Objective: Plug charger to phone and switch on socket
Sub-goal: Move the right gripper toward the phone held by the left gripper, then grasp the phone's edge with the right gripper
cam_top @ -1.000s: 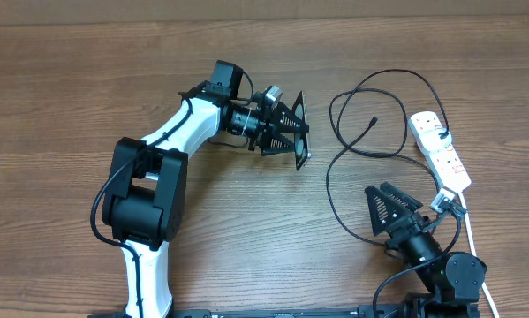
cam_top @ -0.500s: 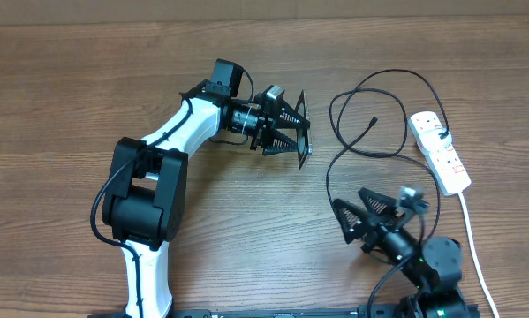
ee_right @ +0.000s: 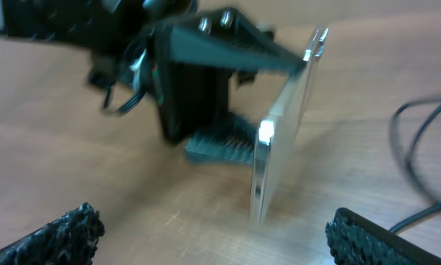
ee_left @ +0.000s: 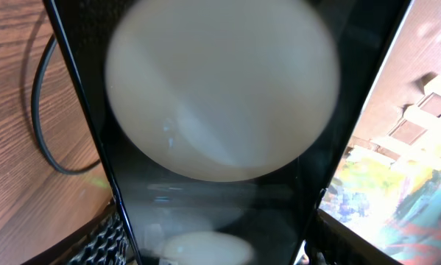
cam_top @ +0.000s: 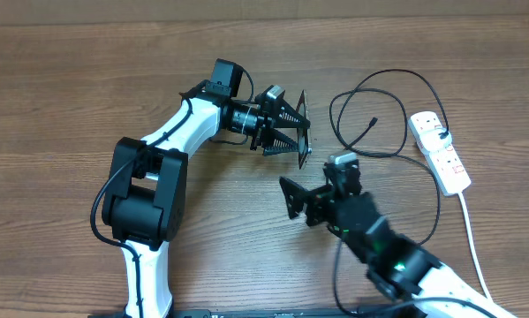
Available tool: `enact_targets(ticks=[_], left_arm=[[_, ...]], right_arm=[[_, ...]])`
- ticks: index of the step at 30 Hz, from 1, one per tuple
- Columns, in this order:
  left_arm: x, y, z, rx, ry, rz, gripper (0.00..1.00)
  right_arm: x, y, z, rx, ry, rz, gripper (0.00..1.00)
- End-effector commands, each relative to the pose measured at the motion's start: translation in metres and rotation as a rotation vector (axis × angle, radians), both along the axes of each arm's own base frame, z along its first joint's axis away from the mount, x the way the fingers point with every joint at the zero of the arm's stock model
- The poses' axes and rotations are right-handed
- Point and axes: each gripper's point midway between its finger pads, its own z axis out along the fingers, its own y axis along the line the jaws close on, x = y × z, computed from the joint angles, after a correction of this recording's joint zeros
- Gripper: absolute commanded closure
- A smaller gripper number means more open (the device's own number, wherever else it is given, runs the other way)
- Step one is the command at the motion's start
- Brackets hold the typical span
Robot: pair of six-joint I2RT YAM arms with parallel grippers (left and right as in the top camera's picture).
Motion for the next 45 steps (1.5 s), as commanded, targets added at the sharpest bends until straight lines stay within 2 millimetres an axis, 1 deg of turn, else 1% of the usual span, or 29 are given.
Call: enact_targets(ticks=[1, 3, 5, 7, 9, 12, 17, 24, 28, 30, 32, 38, 45], left_arm=[[0.002, 0.004, 0.008, -0.053, 0.030, -0.011, 0.52], [0.002, 0.004, 0.008, -0.053, 0.030, -0.011, 0.52], [0.002, 0.004, 0.008, -0.053, 0.030, -0.011, 0.52], [0.002, 0.004, 0.008, -0.054, 0.030, -0.011, 0.51], [0.002, 0.004, 0.008, -0.053, 0.030, -0.011, 0.51], [0.003, 0.005, 0.008, -0.053, 0.030, -0.008, 0.51], [0.005, 0.008, 0.008, -0.055, 0.029, 0.001, 0.51], [0.005, 0.009, 0.008, -0.056, 0.030, 0.002, 0.51], [0.005, 0.009, 0.008, -0.056, 0.030, 0.002, 0.51], [0.005, 0.009, 0.008, -0.056, 0.029, 0.002, 0.51], [0.006, 0.009, 0.008, -0.055, 0.029, 0.002, 0.51], [0.006, 0.009, 0.008, -0.052, 0.028, 0.003, 0.51], [0.006, 0.009, 0.008, -0.053, 0.029, 0.003, 0.51]], right_arm=[[0.020, -0.023, 0.011, -0.097, -0.114, -0.244, 0.00], [0.025, -0.021, 0.007, -0.109, -0.136, -0.287, 0.00], [0.030, -0.014, 0.002, -0.111, -0.142, -0.285, 0.00], [0.035, -0.007, 0.000, -0.118, -0.164, -0.277, 0.00], [0.040, -0.001, 0.004, -0.133, -0.210, -0.263, 0.00], [0.043, 0.003, 0.010, -0.137, -0.244, -0.255, 0.01], [0.045, 0.001, 0.000, -0.167, -0.226, -0.256, 0.11], [0.055, 0.000, -0.007, -0.152, -0.201, -0.221, 0.15], [0.064, -0.004, 0.000, -0.110, -0.215, -0.223, 0.23], [0.066, 0.000, 0.002, -0.085, -0.213, -0.185, 0.30], [0.066, 0.005, 0.000, -0.073, -0.204, -0.148, 0.33], [0.068, 0.007, -0.004, -0.075, -0.197, -0.139, 0.34], [0.075, 0.012, -0.011, -0.067, -0.210, -0.150, 0.34]])
